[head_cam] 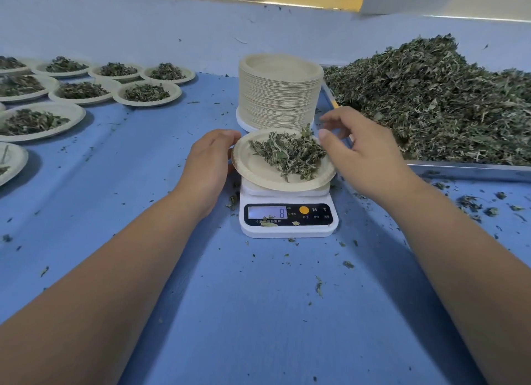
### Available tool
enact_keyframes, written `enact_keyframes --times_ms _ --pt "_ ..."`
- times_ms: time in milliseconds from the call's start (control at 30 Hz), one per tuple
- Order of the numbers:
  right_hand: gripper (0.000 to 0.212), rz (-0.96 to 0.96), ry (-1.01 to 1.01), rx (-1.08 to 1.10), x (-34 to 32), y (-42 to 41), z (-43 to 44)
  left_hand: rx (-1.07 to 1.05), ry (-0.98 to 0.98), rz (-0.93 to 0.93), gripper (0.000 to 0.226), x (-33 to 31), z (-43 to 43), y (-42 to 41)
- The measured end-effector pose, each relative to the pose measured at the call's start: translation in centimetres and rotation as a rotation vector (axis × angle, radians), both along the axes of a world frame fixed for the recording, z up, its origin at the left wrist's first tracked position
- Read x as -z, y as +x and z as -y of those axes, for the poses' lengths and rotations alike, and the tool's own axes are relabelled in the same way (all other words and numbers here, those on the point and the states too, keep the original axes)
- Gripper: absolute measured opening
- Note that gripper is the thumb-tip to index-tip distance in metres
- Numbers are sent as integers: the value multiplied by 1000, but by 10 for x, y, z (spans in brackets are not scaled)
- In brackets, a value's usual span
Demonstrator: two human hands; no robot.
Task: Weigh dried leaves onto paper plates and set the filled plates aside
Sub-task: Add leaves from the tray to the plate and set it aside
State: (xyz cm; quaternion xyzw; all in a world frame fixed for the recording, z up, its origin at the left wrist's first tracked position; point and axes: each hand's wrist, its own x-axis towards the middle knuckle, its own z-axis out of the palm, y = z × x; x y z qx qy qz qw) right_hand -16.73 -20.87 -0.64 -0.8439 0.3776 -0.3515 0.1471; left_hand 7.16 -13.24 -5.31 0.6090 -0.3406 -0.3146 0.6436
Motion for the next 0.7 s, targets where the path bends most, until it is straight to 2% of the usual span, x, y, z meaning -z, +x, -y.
enact_keyframes --times_ms 133,200,267,367,467,600,700 --pt "59 -287 -34 -110 -13 23 -11 -5 -8 14 30 -1 -2 -2" --pt "56 -353 -33 -112 -16 34 -14 -1 -4 14 30 -2 -3 -3" --pt "43 -365 -6 -119 -16 43 -14 5 -4 10 31 -2 -5 -3" --pt "28 -332 23 -151 -17 51 -14 10 11 36 33 -3 -5 -3" --pt "19 -267 -44 -166 -19 53 -13 8 21 44 32 -3 -5 -3" --pt "8 -85 -20 -145 -23 47 -13 8 17 61 33 -3 -5 -3" --pt "10 67 20 -123 -24 45 -15 9 14 74 35 -4 -5 -3"
